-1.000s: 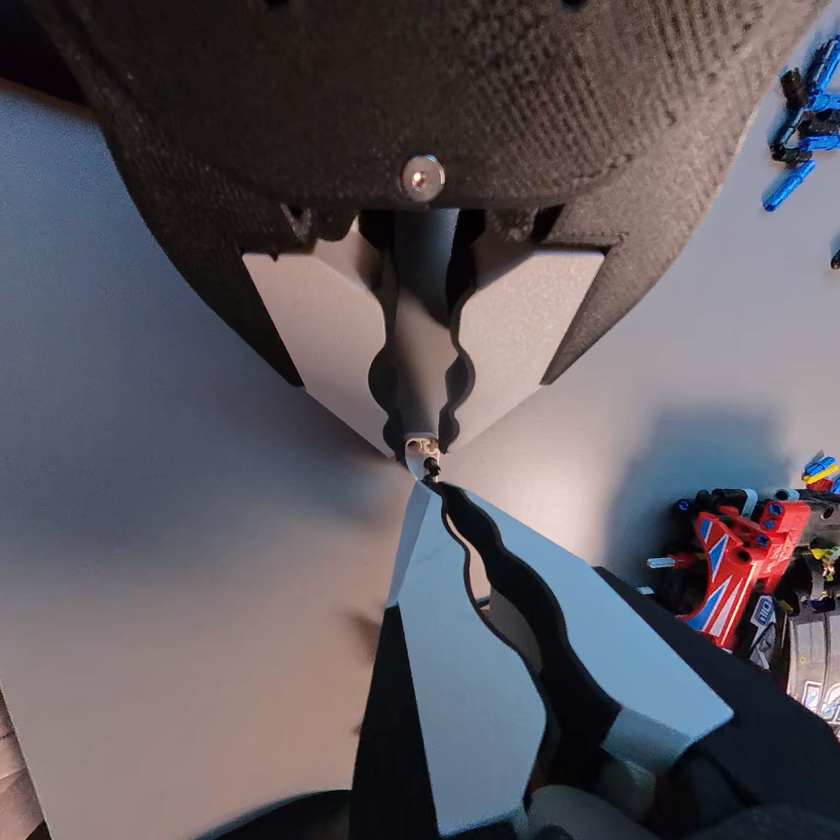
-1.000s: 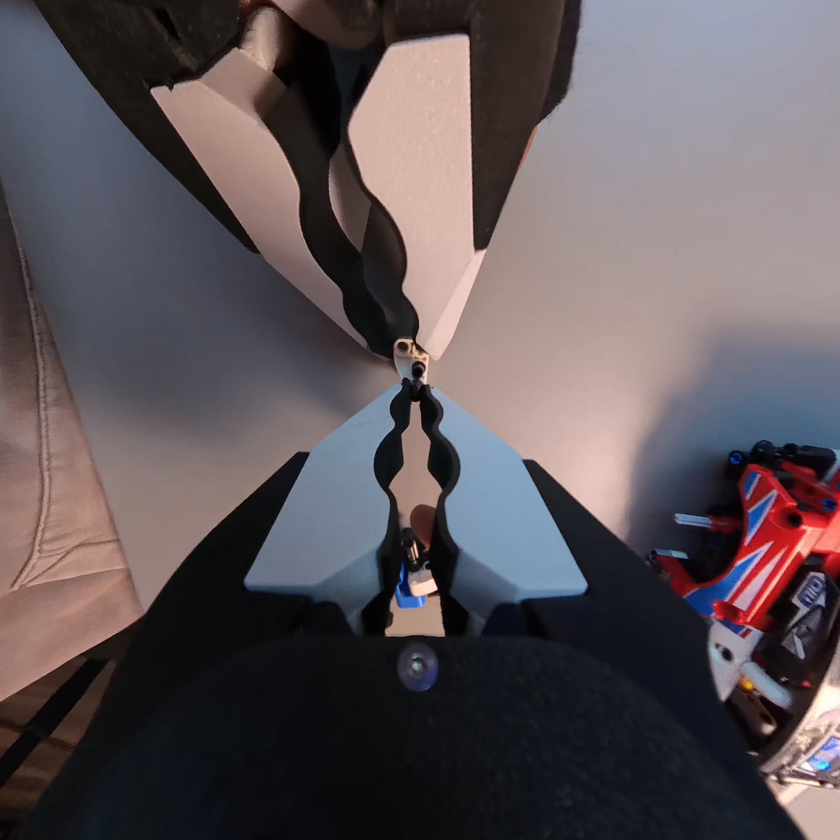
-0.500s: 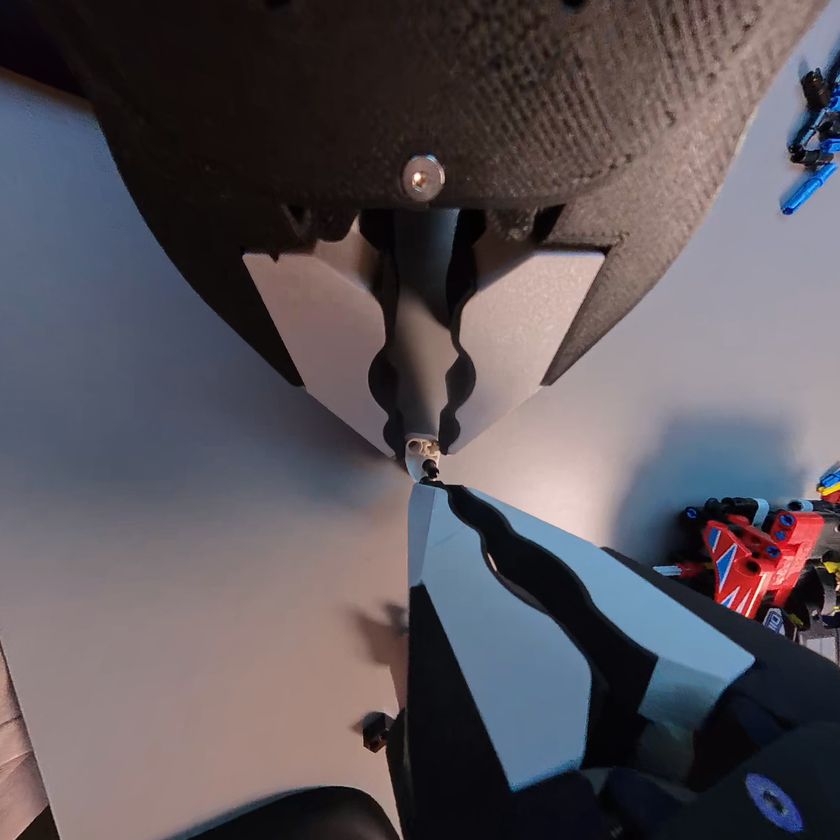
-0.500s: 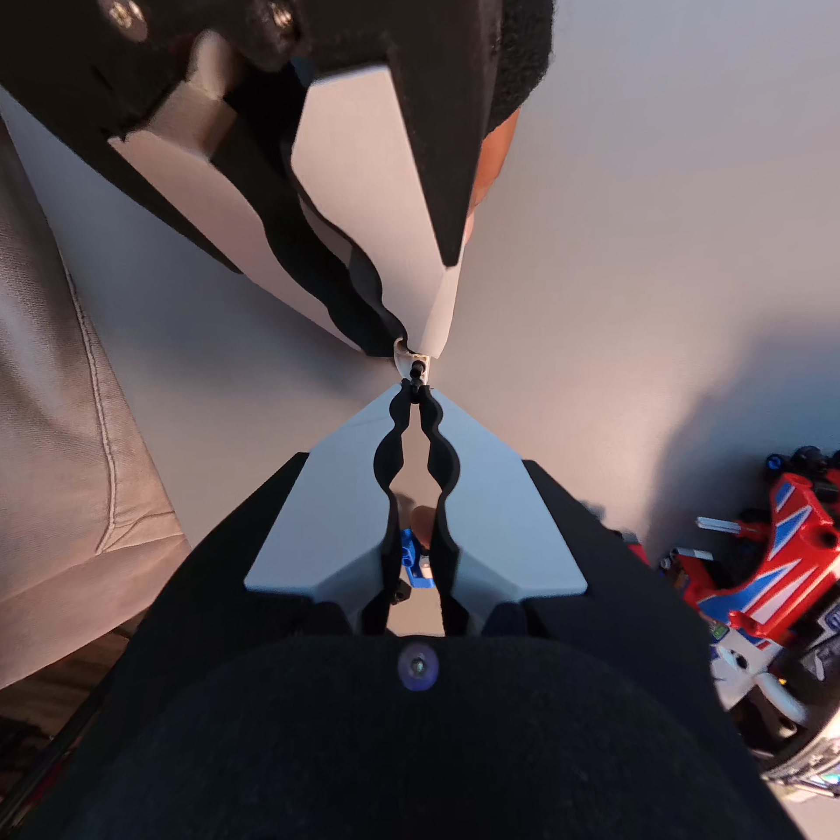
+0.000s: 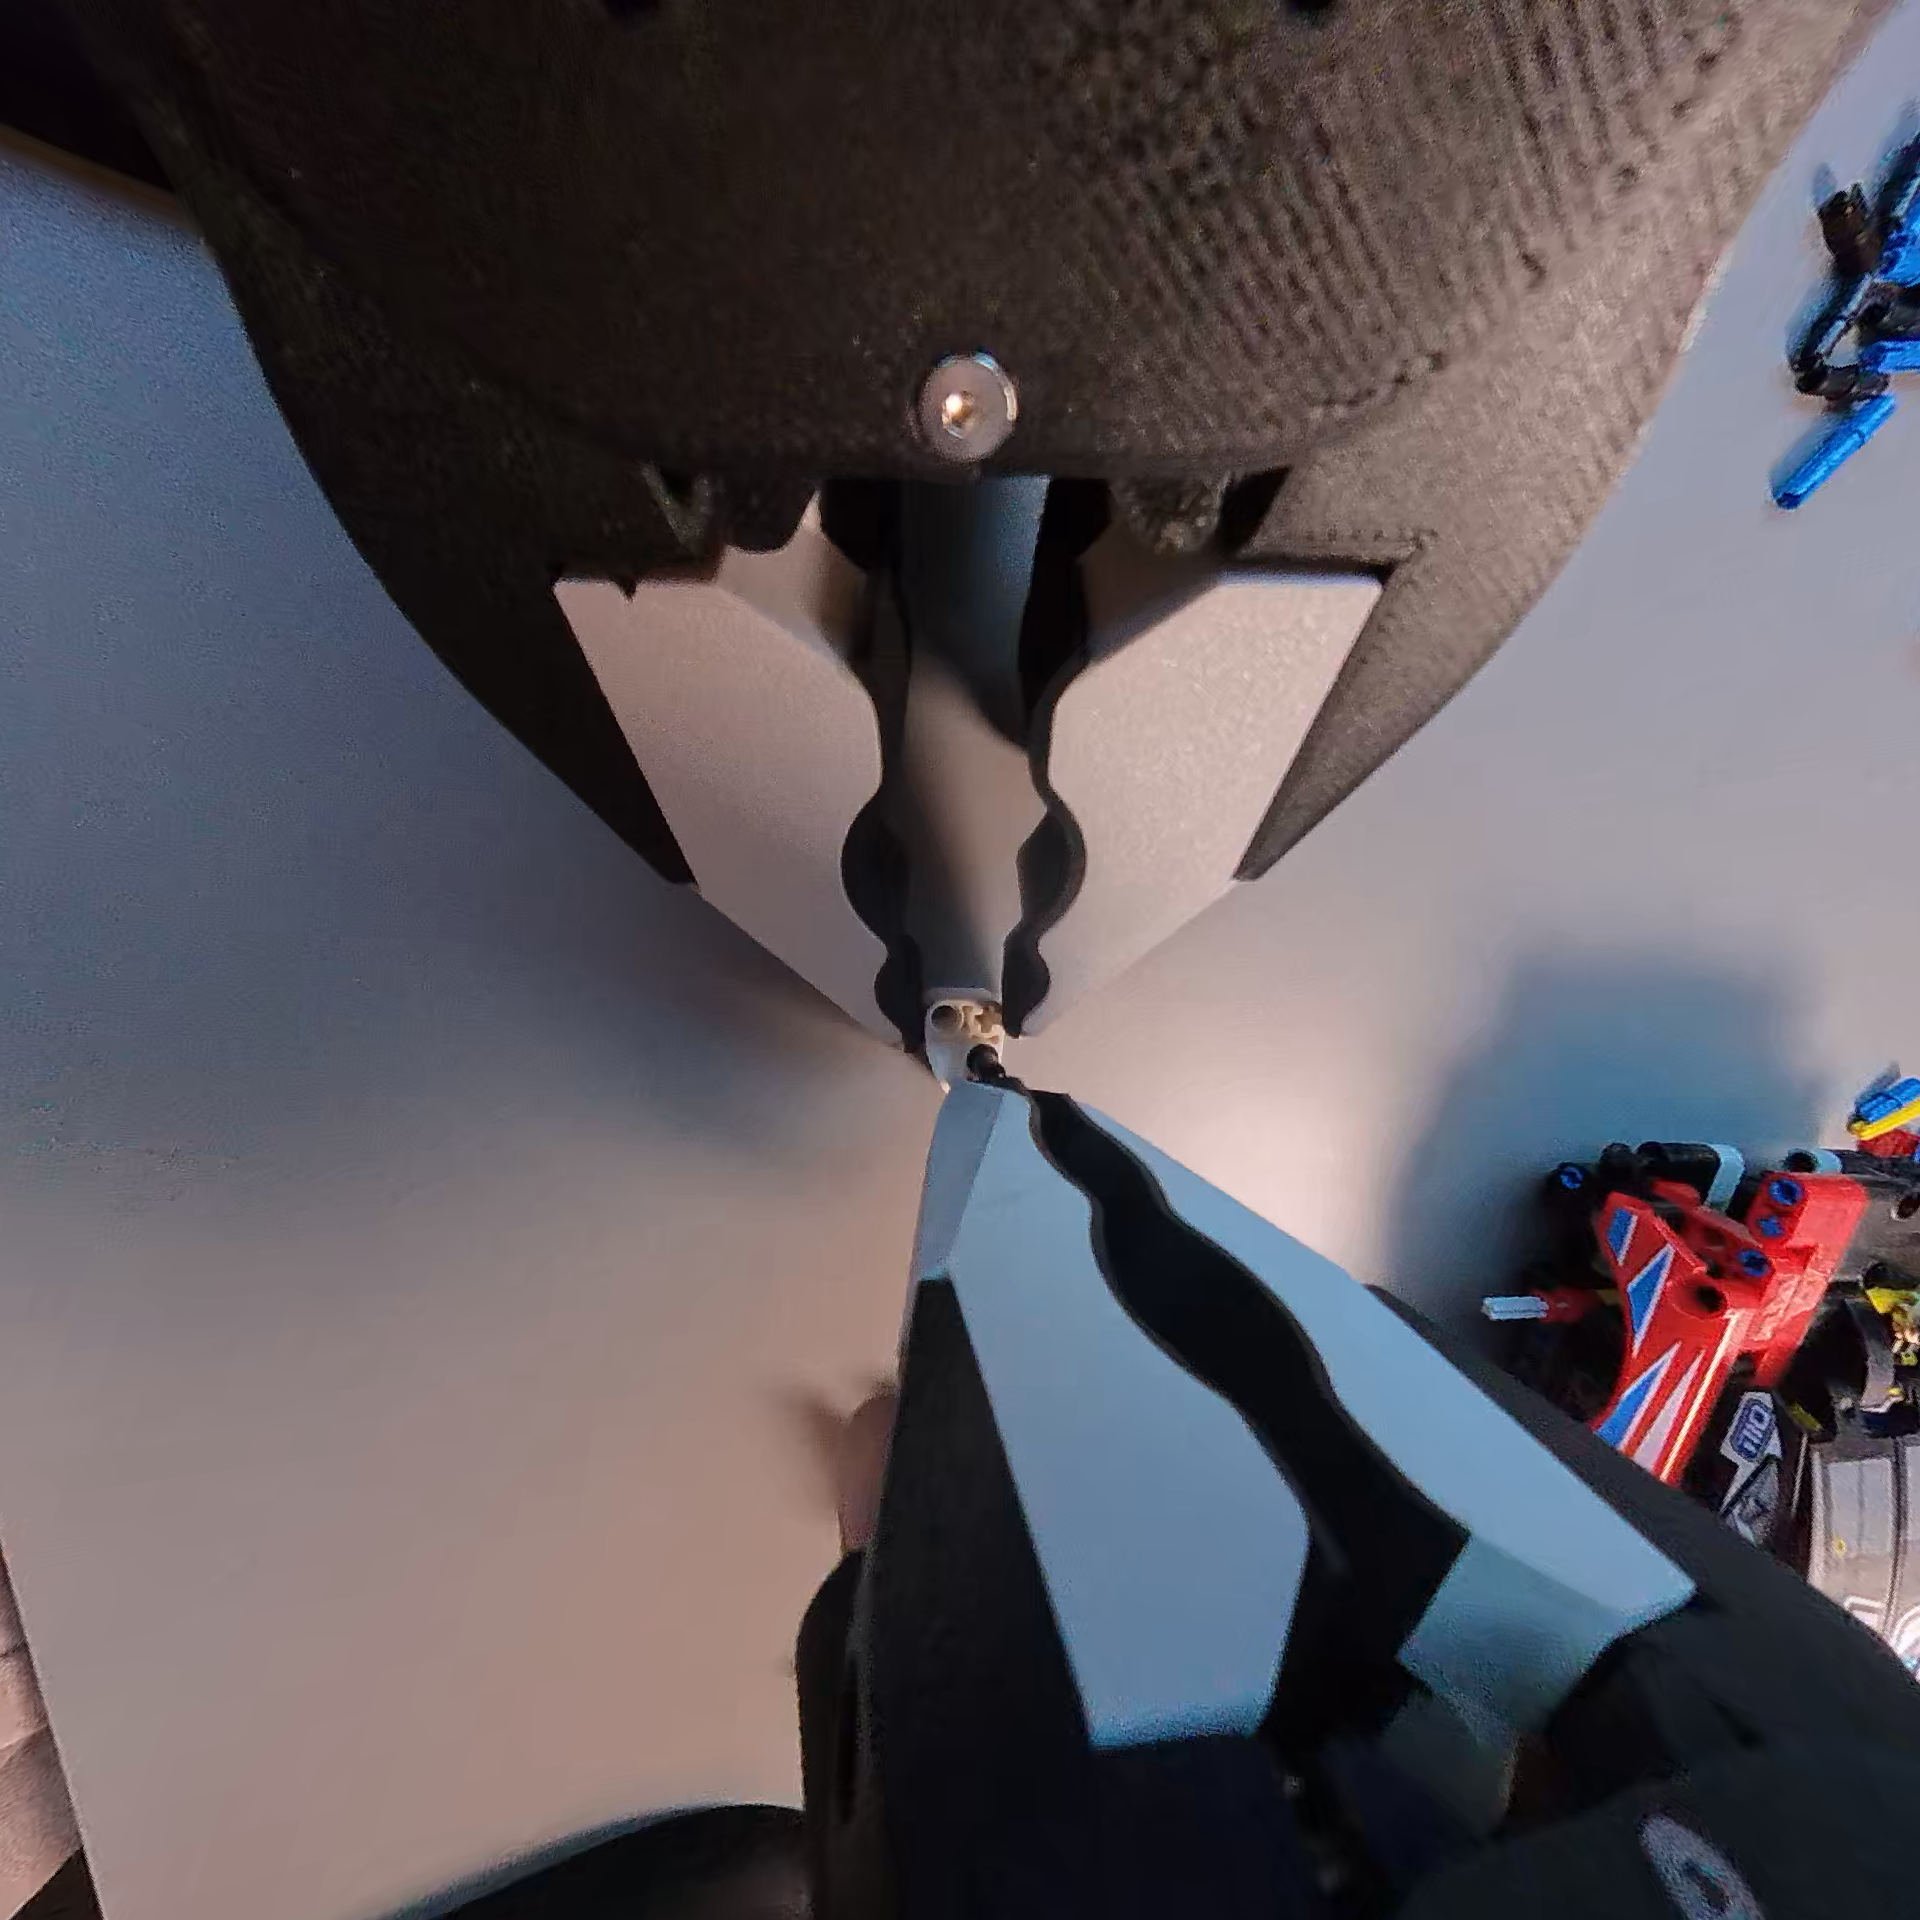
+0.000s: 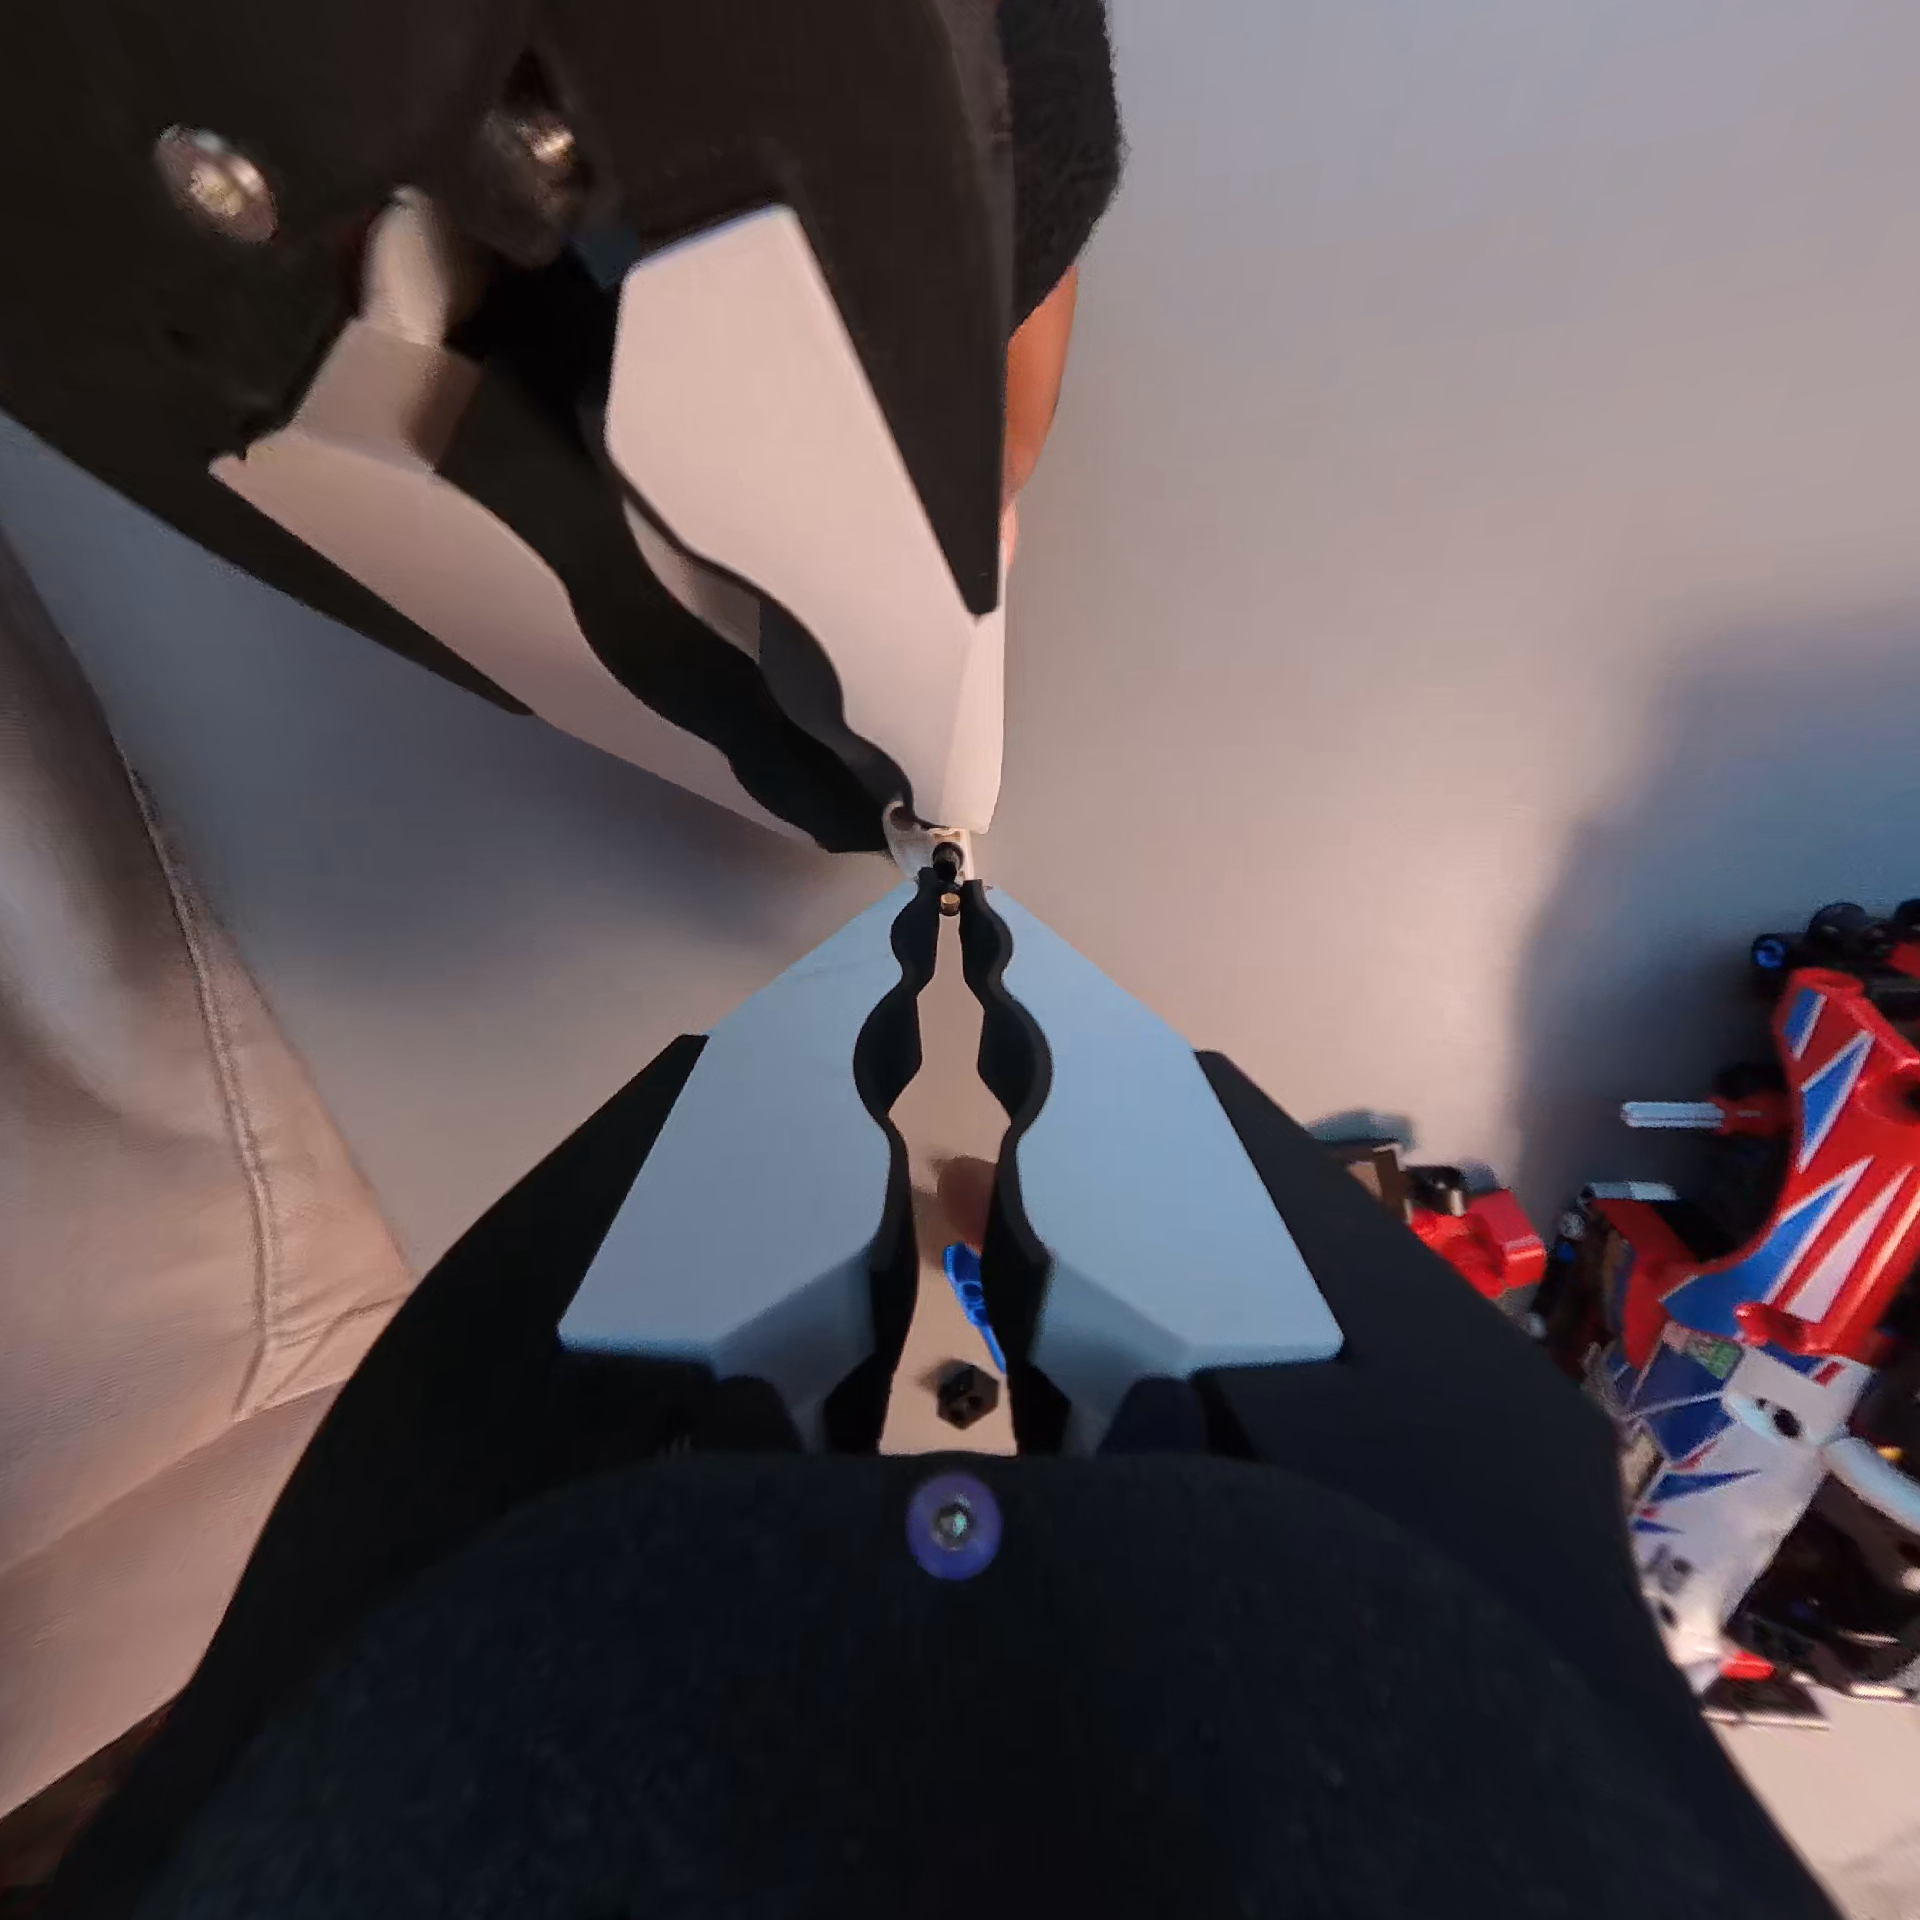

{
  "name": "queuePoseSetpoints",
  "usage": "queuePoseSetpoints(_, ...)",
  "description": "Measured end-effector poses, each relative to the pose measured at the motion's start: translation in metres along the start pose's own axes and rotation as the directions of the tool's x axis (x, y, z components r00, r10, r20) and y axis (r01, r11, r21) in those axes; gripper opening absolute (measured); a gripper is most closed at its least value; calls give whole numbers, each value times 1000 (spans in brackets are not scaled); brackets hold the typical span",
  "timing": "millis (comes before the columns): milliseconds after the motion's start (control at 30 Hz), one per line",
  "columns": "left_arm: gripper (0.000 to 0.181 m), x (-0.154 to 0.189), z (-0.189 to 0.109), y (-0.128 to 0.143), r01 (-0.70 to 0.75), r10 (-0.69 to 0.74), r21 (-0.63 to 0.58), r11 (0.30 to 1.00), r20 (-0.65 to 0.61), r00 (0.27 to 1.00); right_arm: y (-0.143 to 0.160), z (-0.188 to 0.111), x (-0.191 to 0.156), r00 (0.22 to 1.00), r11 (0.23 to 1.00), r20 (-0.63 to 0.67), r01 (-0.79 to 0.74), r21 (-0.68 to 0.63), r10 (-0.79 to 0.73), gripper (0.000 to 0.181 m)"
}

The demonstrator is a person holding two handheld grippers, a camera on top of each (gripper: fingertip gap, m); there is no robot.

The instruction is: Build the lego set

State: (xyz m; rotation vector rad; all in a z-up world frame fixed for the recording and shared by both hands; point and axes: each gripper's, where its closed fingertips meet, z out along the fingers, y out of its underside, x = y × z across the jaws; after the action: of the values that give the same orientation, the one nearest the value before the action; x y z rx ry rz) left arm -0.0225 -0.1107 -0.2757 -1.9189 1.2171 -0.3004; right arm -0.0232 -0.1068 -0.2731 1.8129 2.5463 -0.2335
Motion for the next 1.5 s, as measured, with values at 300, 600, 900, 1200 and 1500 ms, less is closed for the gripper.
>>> queuePoseSetpoints(300, 13, 1, 0, 0, -16, 16, -5, 1000, 10, 1000, 0, 0, 1, 992, 992, -40, 122, 17, -121, 1)
queuePoseSetpoints(600, 13, 2, 0, 0, -9, 9, 3, 1000, 1, 1000, 2, 0, 1, 995, 993, -2, 104, 46, -104, 2)
queuePoseSetpoints(900, 13, 2, 0, 0, 13, -13, 8, 1000, -8, 1000, 0, 0, -1, 995, 991, 16, 100, 90, -102, 3)
queuePoseSetpoints(1200, 14, 2, 0, 0, 20, -20, 8, 1000, -12, 1000, 0, -1, -4, 989, 977, -17, 150, 153, -149, 15)
queuePoseSetpoints(1500, 14, 1, 0, 1, 24, -24, 8, 1000, -14, 1000, 1, -2, 0, 988, 970, -76, 147, 195, -135, 2)
